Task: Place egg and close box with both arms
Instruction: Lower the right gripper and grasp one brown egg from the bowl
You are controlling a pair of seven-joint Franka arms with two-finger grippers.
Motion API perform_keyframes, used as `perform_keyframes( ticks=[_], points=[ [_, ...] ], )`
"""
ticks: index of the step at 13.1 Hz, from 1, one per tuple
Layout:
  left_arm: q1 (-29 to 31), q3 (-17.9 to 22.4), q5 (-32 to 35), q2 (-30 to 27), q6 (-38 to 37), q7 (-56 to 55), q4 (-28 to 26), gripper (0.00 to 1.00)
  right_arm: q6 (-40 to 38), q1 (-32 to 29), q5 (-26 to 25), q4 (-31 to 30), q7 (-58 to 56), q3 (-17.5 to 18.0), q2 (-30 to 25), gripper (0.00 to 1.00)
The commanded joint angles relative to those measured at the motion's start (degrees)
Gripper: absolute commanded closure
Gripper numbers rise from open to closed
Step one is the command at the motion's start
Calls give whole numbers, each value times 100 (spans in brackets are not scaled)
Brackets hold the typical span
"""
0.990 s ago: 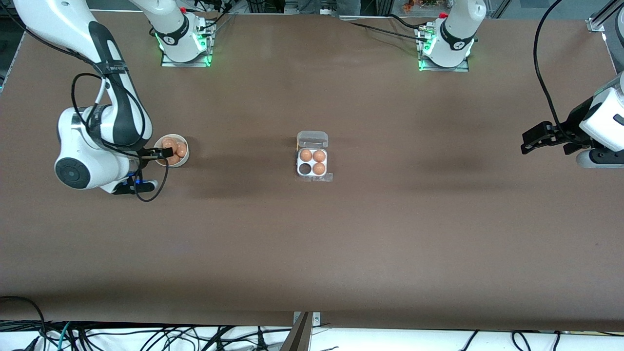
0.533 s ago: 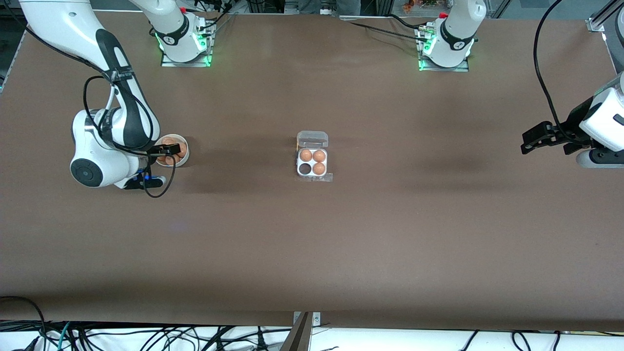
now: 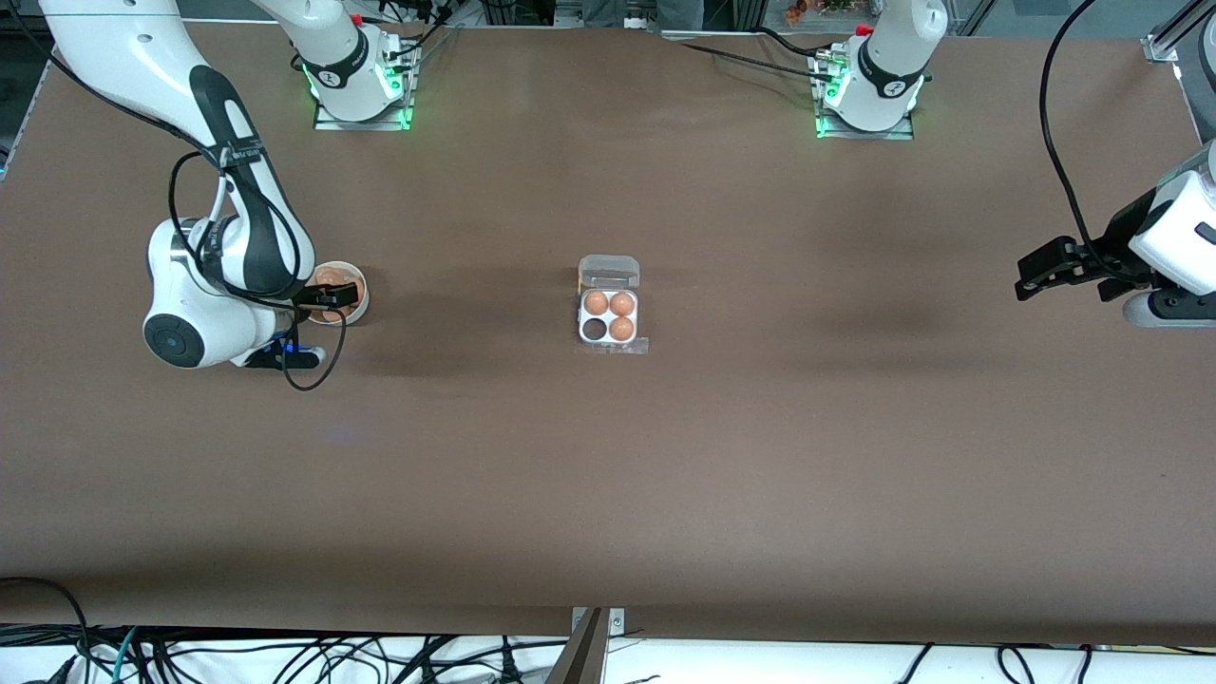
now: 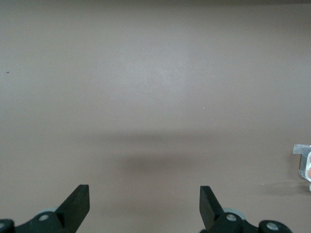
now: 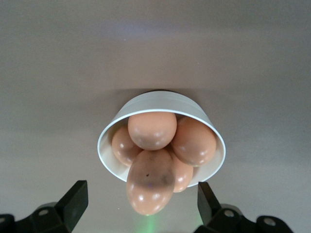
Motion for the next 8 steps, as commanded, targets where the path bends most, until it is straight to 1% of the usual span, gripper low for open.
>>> perform_keyframes(
  ticks=[1, 8],
  points=[
    [37, -5, -122, 45, -72, 23, 147, 0, -4, 58, 71, -51, 297, -6, 35, 0],
    [37, -5, -122, 45, -72, 32, 147, 0, -31, 67, 27, -51, 342, -15, 132, 1]
  ],
)
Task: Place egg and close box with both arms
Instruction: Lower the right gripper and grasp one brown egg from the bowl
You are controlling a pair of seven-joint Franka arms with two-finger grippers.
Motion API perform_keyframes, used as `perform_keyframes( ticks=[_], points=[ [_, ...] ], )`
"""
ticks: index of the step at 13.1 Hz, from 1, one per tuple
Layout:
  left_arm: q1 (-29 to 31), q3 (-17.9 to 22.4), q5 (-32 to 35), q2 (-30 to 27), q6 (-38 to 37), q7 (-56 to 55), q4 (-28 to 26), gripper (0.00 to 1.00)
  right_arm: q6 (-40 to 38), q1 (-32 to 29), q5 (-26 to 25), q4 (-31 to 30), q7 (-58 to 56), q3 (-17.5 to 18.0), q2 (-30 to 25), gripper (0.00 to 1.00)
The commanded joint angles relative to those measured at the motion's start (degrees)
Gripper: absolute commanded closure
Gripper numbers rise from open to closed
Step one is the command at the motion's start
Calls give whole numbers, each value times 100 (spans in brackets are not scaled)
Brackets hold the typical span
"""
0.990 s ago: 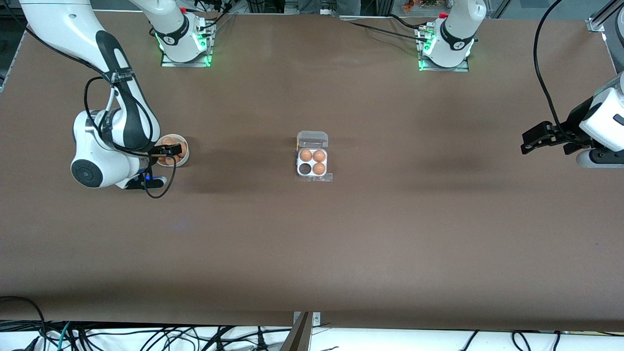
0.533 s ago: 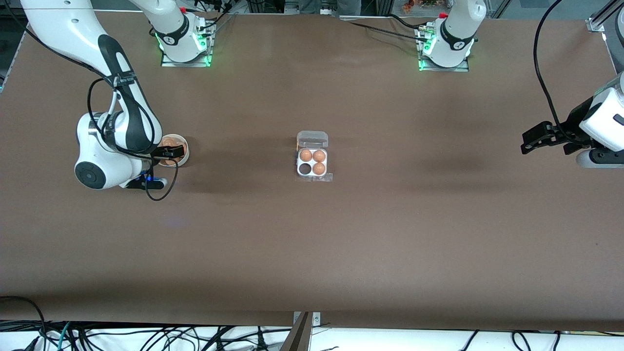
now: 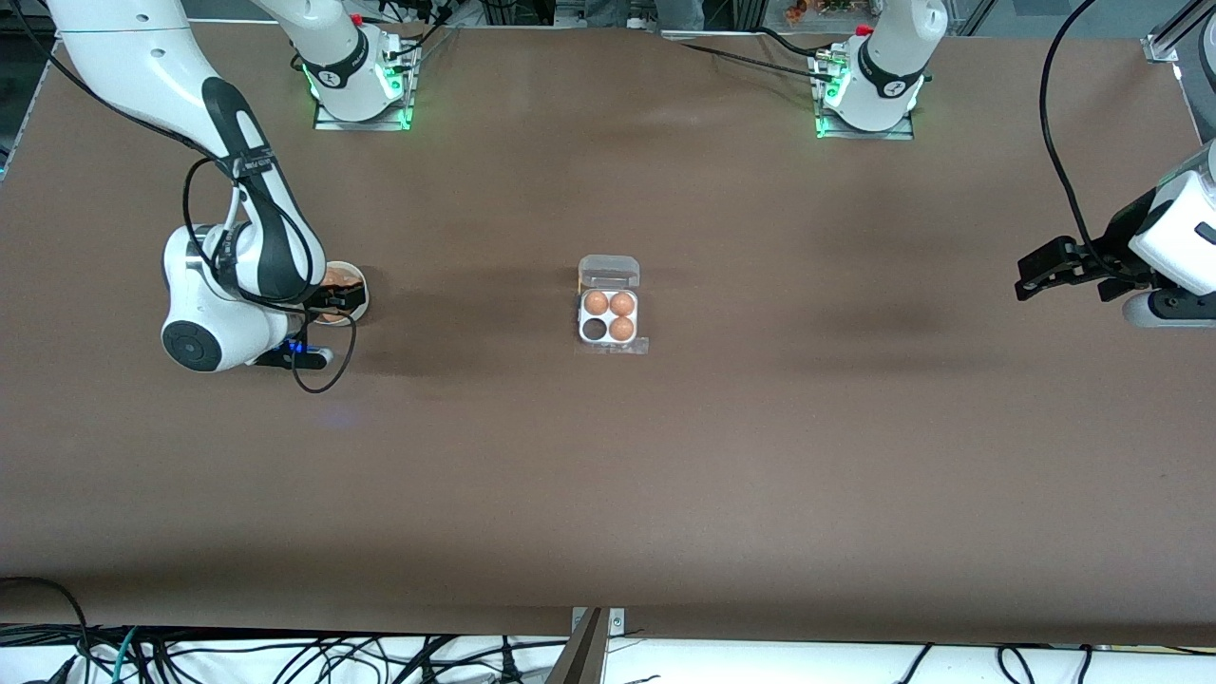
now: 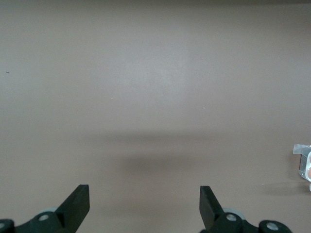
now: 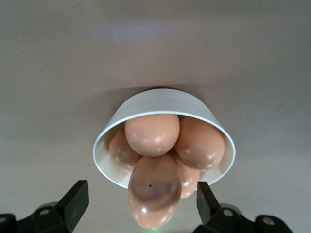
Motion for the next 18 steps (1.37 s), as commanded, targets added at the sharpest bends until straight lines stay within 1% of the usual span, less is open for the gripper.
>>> perform_keyframes(
  ticks=[1, 6, 8, 11, 15, 17, 18],
  points=[
    [37, -5, -122, 45, -72, 41, 147, 0, -25, 12, 15, -42, 74, -16, -13, 1],
    [46, 4, -122, 45, -72, 94, 121, 0, -25, 12, 15, -33, 83, -16, 57, 9],
    [46, 4, -122, 45, -72, 94, 138, 0, -25, 3, 15, -25, 65, -16, 66, 16],
    [46, 4, -122, 45, -72, 94, 156, 0, -25, -5, -20, -16, 57, -25, 66, 35],
    [46, 13, -122, 45, -72, 85, 147, 0, -25, -23, -29, -7, 13, -25, 66, 46],
    [37, 13, -122, 45, -72, 85, 156, 0, -25, -23, -29, -7, 13, -25, 66, 50],
    [37, 4, -122, 53, -72, 85, 156, 0, -34, -23, -29, -7, 13, -25, 66, 50]
  ],
)
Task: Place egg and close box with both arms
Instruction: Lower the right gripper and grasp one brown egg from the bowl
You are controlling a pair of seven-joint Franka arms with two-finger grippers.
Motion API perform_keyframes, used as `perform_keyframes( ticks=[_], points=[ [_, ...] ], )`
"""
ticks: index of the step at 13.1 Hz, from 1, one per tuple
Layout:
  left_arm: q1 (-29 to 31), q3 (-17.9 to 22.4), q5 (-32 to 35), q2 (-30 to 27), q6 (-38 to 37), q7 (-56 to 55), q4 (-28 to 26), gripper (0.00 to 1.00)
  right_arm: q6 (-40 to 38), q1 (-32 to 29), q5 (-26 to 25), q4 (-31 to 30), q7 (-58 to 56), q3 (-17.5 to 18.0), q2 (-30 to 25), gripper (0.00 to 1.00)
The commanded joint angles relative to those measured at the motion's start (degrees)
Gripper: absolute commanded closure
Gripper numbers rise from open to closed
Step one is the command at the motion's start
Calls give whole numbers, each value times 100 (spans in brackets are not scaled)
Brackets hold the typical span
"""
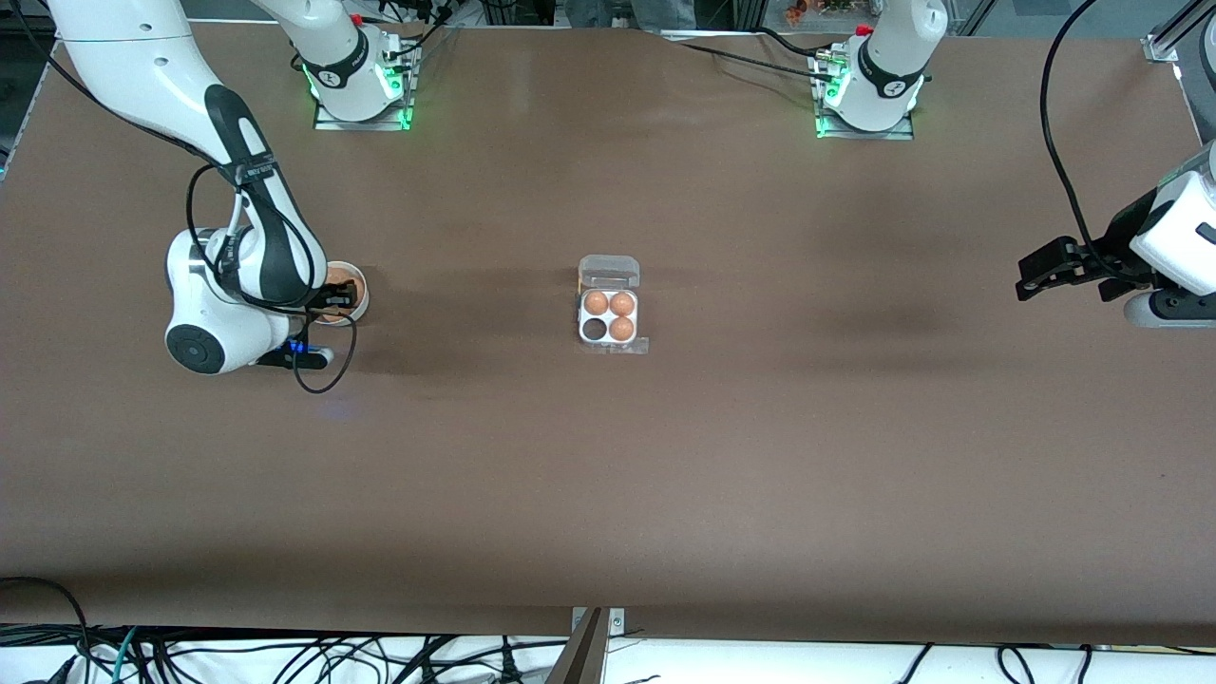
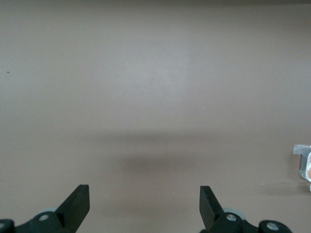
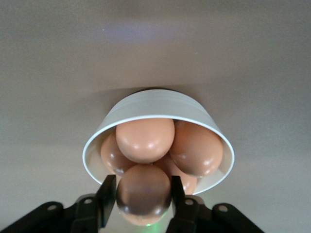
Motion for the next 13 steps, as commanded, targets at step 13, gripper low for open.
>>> perform_keyframes(
  ticks=[13],
  points=[
    [69, 7, -105, 113, -72, 102, 165, 0, -42, -18, -14, 48, -25, 6, -9, 72]
  ],
)
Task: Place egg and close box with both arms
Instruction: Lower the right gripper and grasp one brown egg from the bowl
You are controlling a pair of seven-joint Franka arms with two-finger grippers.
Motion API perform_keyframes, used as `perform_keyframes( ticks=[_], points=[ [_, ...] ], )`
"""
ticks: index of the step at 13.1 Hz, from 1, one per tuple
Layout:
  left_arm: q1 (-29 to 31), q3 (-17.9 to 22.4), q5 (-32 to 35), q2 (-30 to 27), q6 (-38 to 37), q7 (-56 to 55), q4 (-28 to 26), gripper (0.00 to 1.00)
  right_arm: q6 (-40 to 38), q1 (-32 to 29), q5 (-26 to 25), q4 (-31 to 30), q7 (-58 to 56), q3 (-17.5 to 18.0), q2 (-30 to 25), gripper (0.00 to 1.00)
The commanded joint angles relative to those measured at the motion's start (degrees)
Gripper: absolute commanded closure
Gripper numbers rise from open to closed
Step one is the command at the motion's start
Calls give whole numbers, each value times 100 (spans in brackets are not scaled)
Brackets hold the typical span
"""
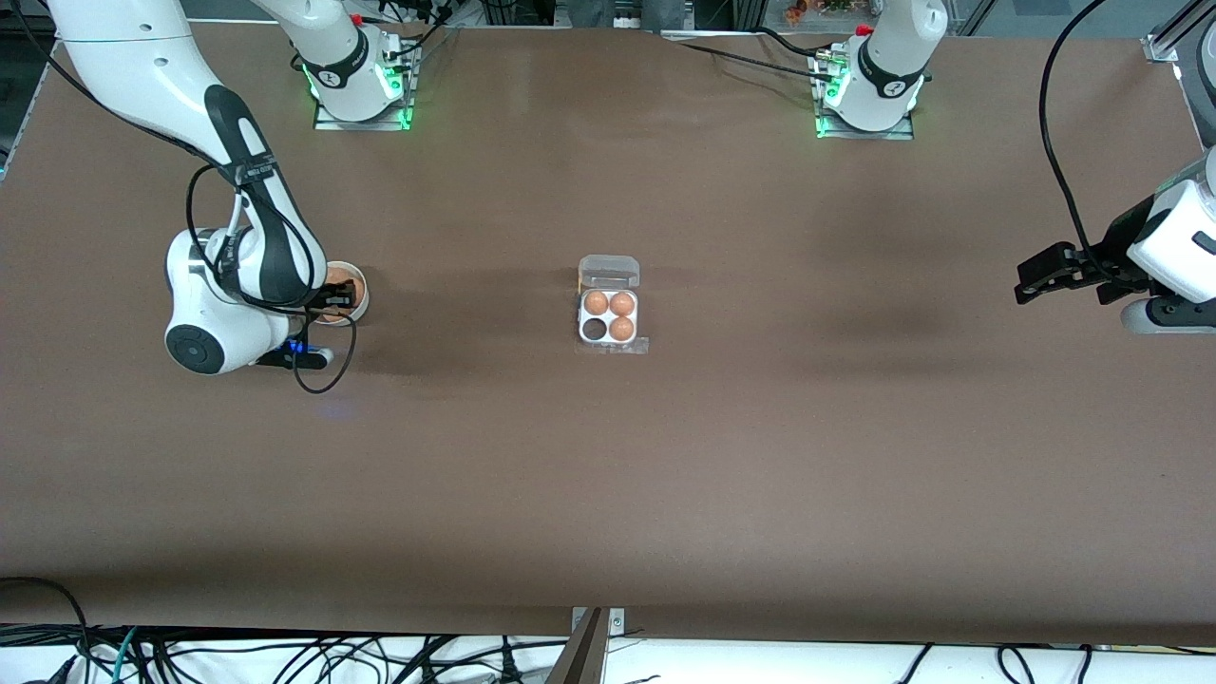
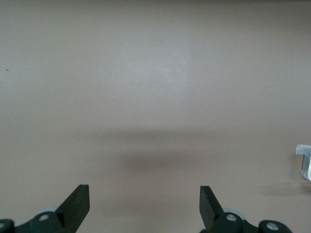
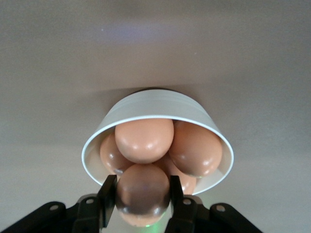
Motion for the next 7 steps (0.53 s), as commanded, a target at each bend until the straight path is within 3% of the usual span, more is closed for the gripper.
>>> perform_keyframes(
  ticks=[1, 7],
  points=[
    [49, -11, -70, 53, -72, 93, 182, 0, -68, -26, -14, 125, -49, 12, -12, 73],
    [49, -11, -113, 53, -72, 84, 191, 0, -814, -53, 100, 643, 57, 20, -3, 76]
  ],
)
